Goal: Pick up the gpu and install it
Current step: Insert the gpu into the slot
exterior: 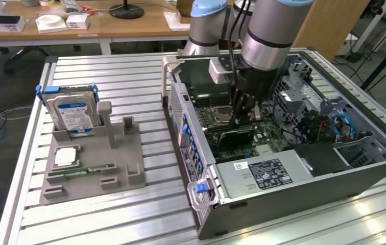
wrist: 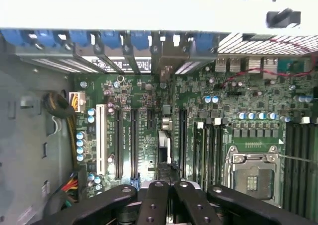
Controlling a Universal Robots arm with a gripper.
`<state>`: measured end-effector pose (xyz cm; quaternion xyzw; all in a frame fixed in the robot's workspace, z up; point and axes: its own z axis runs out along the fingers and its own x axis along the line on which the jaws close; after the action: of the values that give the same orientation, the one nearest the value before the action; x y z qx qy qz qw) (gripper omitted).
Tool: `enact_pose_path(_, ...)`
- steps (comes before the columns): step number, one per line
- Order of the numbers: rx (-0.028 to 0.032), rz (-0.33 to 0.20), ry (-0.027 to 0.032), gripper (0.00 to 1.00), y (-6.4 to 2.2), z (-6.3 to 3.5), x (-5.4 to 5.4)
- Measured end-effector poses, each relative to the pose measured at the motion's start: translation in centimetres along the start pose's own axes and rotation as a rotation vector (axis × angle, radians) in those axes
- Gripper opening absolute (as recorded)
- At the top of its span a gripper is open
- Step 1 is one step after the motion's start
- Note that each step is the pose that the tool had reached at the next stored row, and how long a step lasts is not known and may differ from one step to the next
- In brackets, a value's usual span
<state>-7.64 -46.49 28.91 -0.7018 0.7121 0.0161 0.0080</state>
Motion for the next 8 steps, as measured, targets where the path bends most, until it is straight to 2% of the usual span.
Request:
enact_pose_path(4,0.0005,0.0,-0.0001,0.11,0.76,-0.45,0.0)
enact_pose_path(8,0.0008,0.0,-0.0001,0.11,0.82,-0.45,-0.01)
